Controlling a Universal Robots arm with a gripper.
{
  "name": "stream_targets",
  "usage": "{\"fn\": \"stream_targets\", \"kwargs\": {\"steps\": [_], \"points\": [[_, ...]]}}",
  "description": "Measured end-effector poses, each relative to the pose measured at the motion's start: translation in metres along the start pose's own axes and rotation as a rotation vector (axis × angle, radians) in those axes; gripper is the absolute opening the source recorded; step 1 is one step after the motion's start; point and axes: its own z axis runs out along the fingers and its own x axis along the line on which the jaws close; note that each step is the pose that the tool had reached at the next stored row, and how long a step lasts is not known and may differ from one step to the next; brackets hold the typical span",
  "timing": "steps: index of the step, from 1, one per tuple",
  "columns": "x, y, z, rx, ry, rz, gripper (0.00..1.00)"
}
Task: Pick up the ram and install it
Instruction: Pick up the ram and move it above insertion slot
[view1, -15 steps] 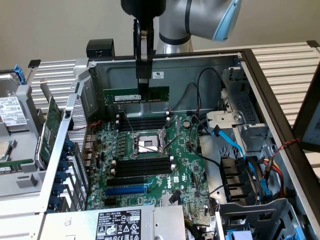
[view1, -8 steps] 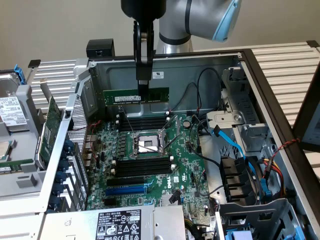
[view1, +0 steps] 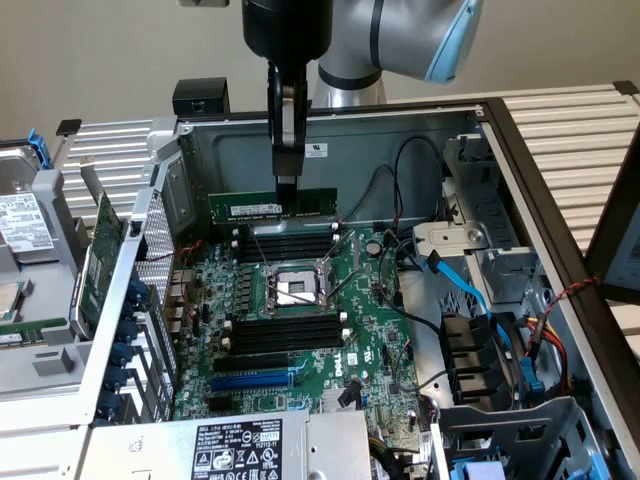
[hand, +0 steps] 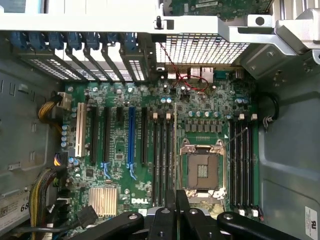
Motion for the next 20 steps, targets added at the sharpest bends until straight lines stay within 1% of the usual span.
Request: {"fn": "stream_targets", "kwargs": {"steps": [4,12,16,20], "points": [[0.001,-0.0003,0.0057,0.0013,0.0008,0.0,0.13],[0.003,-0.0012,0.0177,0.0015,0.0016,0.0,0.13],[0.008,-0.0017,0.021,0.0015,0.0019,0.0,0.13],[0.009,-0.0022,0.0275,0.0015,0.0019,0.0,0.13]]}}
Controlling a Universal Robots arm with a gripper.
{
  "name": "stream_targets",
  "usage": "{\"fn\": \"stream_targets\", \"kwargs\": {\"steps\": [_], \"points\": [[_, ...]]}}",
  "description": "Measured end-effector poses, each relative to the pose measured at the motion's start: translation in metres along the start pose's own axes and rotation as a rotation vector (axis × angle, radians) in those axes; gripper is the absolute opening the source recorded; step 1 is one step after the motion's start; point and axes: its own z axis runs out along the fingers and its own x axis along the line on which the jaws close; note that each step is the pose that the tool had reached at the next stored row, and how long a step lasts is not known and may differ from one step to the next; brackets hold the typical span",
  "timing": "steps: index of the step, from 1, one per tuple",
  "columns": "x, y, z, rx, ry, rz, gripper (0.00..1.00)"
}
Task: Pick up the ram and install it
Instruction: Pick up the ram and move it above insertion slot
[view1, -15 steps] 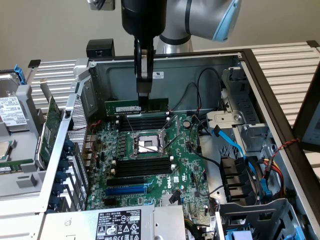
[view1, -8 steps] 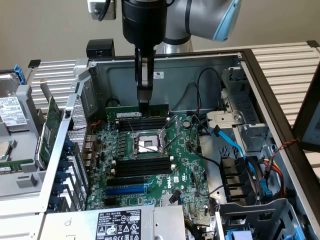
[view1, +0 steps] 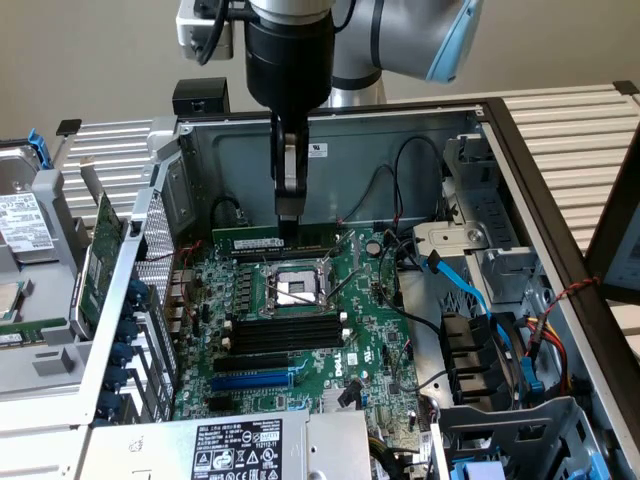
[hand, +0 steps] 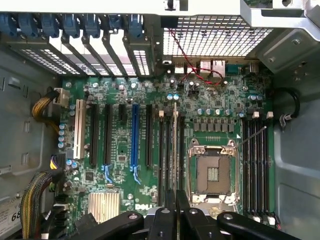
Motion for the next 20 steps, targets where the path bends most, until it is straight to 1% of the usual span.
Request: {"fn": "stream_targets", "kwargs": {"steps": [6,12,17,20], "points": [[0.0,-0.0009,0.0103,0.0,0.0,0.0,0.13],[0.004,-0.0015,0.0165,0.0001,-0.0002,0.0,0.13],[0.005,-0.0025,0.0254,0.0001,-0.0001,0.0,0.13],[0.005,-0.0042,0.0291,0.0,0.0,0.0,0.13]]}}
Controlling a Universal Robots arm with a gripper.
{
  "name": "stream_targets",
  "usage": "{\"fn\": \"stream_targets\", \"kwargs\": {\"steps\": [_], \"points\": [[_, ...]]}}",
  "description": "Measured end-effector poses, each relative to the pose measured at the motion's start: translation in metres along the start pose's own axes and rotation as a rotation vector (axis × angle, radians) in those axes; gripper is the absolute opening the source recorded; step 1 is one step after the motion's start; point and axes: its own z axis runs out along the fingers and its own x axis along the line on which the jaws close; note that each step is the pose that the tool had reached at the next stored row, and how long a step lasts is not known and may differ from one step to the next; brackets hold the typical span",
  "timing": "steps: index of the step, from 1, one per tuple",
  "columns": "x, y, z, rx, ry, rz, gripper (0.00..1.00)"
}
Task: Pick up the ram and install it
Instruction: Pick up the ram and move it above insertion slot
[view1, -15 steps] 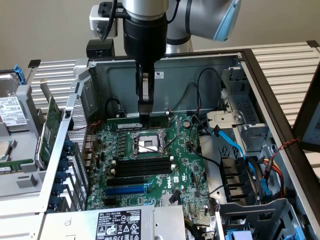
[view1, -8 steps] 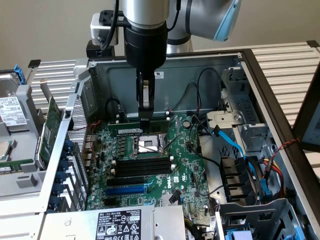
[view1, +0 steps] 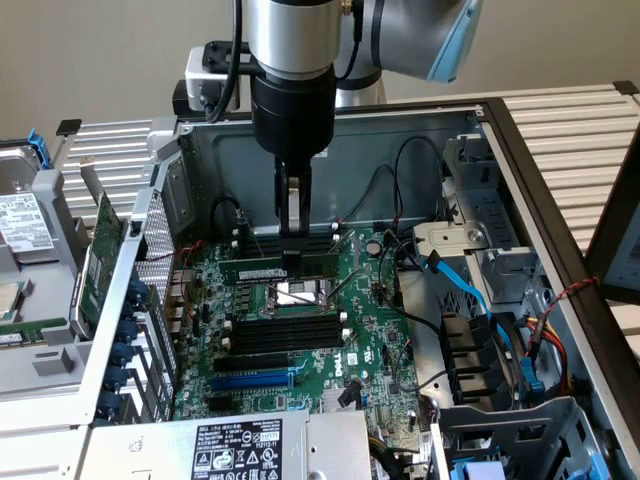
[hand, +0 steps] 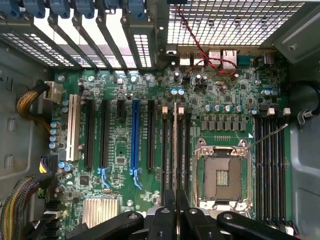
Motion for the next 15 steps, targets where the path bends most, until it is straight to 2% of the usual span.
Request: {"fn": "stream_targets", "kwargs": {"steps": [15], "points": [[0.0063,-0.0021,0.0046,0.0,-0.0001,0.0,0.13]]}}
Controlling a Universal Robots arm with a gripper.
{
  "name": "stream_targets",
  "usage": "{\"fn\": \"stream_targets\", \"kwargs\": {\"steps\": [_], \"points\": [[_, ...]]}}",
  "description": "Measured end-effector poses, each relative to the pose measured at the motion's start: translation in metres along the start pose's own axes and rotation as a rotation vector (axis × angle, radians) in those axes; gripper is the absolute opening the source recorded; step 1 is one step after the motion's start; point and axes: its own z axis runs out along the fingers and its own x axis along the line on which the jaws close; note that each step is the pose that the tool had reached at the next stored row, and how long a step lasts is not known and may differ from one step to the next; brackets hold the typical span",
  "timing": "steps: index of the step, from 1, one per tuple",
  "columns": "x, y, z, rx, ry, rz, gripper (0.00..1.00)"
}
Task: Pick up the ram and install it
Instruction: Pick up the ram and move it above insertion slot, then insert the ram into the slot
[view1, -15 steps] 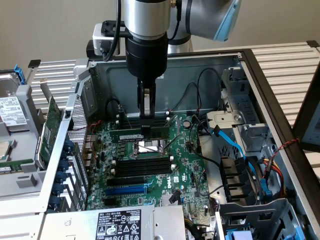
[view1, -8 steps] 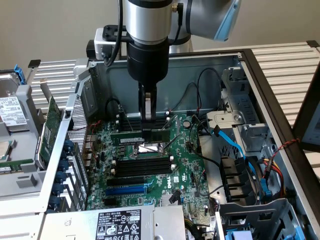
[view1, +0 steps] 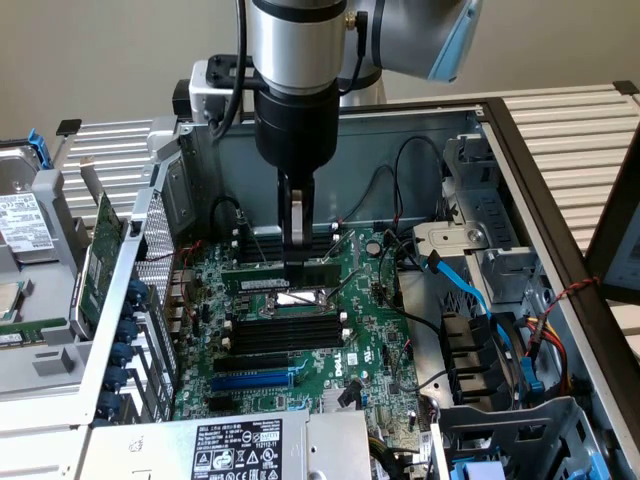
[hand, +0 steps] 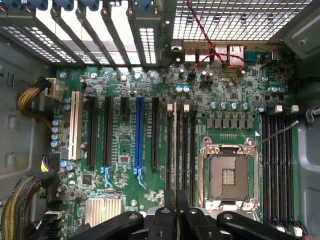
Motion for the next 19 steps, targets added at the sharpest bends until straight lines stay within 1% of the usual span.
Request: {"fn": "stream_targets", "kwargs": {"steps": [9,11,13,14,17,19], "points": [[0.0013,-0.0013,0.0,-0.0002,0.0,0.0,0.13],[0.0029,-0.0026,-0.0001,-0.0014,-0.0012,0.0,0.13],[0.0043,-0.0041,0.0,-0.0043,-0.0016,0.0,0.13],[0.0044,-0.0051,0.0004,-0.0067,-0.0015,0.0,0.13],[0.0044,-0.0086,0.002,-0.0157,-0.001,0.0,0.13],[0.0044,-0.0099,0.0035,-0.0183,-0.001,0.0,0.13]]}}
